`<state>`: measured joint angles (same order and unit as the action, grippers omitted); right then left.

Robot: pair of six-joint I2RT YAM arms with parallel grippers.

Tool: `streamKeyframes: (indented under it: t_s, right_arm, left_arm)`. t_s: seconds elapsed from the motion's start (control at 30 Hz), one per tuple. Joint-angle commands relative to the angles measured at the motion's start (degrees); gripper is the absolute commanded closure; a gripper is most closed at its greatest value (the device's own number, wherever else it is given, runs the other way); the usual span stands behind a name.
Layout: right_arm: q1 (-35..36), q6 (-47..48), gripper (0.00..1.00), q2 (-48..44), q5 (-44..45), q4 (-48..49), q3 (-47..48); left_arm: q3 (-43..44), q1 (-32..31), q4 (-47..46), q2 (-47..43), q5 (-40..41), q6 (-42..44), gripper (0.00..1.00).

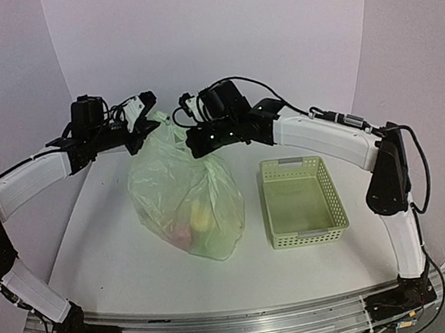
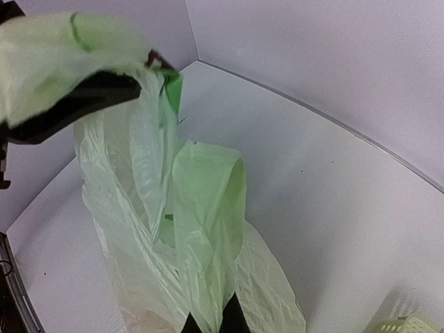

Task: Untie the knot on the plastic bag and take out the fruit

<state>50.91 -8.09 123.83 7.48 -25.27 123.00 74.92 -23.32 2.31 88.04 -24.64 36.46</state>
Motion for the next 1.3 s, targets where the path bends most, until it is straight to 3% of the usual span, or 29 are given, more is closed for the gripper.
streamKeyframes:
  t_s: [0.0,0.13,0.23,0.37,0.53,0.73,0.83,0.93,1.07,1.17,1.27]
  right_arm:
    - [-4.5,0.2,1.0,1.6,-2.0,3.5,8.7]
    - [-9.9,-0.2,1.0,11.1,-3.7,8.4,27.2]
    - [-10.4,4.7,1.0,10.8,-4.5,18.5,29.8]
    - [-10.3,6.1,1.0,3.2,-5.5,25.8,16.5]
    - [-10.3,0.8,1.0,-3.6,-8.7,30.6,-4.4]
    - [-10.3,-4.2,0.99,-8.4,-14.6,33.8,-24.1]
    - [-10.3,-3.1,0.91,-13.5,-11.6,33.7,-32.9]
    - [-10.3,-1.1,0.73,-18.8,-7.9,31.0,-39.1]
    - [-8.3,6.3,0.5,-23.5,1.2,16.3,-35.8]
    - [-5.3,11.5,0.45,-25.3,5.8,12.2,-32.7]
    - [-0.4,16.3,0.44,-24.6,2.7,12.1,-30.3]
  left_arm:
    - [6.9,2.8,-9.9,2.3,6.2,-8.3,1.0]
    - [16.3,5.4,-17.9,6.3,9.7,-11.2,1.0]
    - [21.8,5.8,-20.8,6.9,9.9,-10.6,1.0]
    - [20.9,5.8,-20.8,4.1,8.9,-11.0,1.0]
    - [9.3,5.7,-8.7,-1.3,5.6,-14.9,1.0]
    - [-5.8,5.2,-2.3,-7.6,2.2,-22.8,1.0]
    - [-11.0,4.9,-0.7,-10.9,-0.4,-24.8,1.0]
    - [-16.0,4.1,-0.6,-14.5,-3.2,-24.9,1.0]
    - [-21.0,3.1,-2.1,-19.0,-6.1,-24.6,1.0]
    - [-22.6,2.9,-2.1,-21.1,-8.7,-24.6,1.0]
    - [-24.5,2.6,-2.1,-23.0,-10.4,-23.7,1.0]
